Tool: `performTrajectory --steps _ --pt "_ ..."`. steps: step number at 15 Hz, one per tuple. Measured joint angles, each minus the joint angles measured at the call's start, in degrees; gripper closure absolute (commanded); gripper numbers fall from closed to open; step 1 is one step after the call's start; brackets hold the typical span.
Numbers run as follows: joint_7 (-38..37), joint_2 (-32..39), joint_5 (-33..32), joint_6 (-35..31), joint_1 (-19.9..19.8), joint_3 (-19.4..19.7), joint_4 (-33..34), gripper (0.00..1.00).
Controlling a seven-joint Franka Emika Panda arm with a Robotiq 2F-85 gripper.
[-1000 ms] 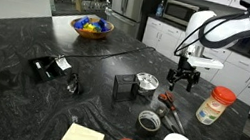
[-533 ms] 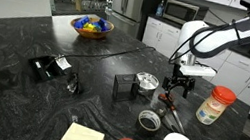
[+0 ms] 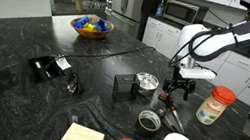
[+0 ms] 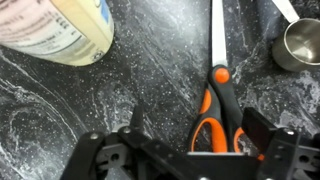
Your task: Pick up the scissors and place them inside the box
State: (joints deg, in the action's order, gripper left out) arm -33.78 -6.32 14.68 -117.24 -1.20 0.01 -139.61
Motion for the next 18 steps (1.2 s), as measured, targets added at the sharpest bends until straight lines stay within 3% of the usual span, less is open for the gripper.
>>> performTrajectory --steps 18 --pt "-6.23 -1.8 -3.46 -2.67 -1.77 1.77 -1.46 0.0"
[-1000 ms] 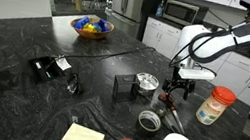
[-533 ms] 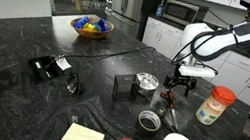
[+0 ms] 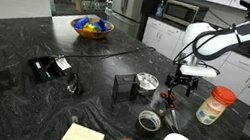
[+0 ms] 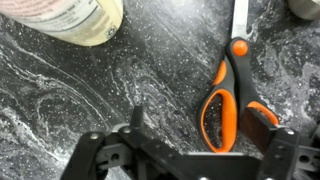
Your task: Pick up the scissors and place them inside the box
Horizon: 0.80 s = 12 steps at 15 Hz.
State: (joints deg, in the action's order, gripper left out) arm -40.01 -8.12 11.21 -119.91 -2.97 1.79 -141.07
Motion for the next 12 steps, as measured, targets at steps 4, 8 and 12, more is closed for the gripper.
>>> performTrajectory --steps 4,8,12 --pt "-3.27 -1.28 -1.16 0.0 -0.73 0.12 -1.73 0.0" --pt "-5.79 -3.42 -2.13 -0.01 -1.47 0.14 -3.36 0.0" --pt "-6.18 -5.04 -2.13 -0.12 -1.68 0.14 -4.07 0.0"
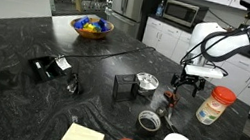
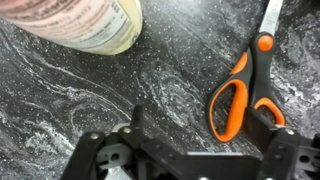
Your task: Pick up the scissors and place them inside the box
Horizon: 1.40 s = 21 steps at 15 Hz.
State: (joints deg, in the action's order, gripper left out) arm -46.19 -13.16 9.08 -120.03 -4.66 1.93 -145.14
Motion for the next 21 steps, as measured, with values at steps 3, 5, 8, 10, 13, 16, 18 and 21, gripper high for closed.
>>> performTrajectory --steps 3,5,8,10,13,16,18,21 --pt "-0.15 -0.83 0.19 0.0 0.0 -0.01 -0.82 0.0" --pt "-0.56 -1.23 0.26 0.0 0.0 -0.03 -1.61 0.0" --pt "-1.18 -1.81 0.31 0.01 0.0 -0.05 -2.68 0.0" --pt "-1.57 -1.84 0.29 0.0 0.0 -0.18 -2.76 0.0" --pt "-2.46 -1.8 0.01 0.0 0.0 -0.52 -2.76 0.0" --pt "-3.34 -1.33 -0.51 0.0 0.0 -0.56 -2.84 0.0" --pt "-4.32 -1.01 -1.05 0.0 0.0 -0.56 -3.04 0.0" --pt "-5.25 -0.71 -1.56 -0.01 0.0 -0.56 -3.12 0.26"
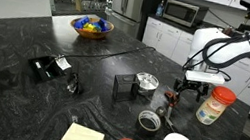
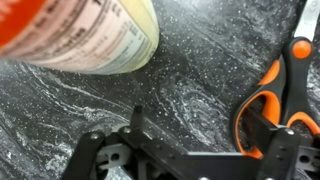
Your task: Pick up the scissors and place them inside the box
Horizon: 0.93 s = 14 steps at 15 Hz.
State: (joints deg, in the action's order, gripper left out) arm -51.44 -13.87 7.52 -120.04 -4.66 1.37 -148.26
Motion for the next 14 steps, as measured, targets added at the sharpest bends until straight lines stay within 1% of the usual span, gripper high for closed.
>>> performTrajectory --steps 10,11,14 --pt "-0.55 0.01 -0.44 -0.74 0.07 -0.62 0.31 0.97" --pt "-0.56 0.02 -0.44 -0.88 0.08 -0.72 0.31 1.0" --pt "-0.57 0.02 -0.44 -1.39 0.14 -0.82 0.35 0.99"
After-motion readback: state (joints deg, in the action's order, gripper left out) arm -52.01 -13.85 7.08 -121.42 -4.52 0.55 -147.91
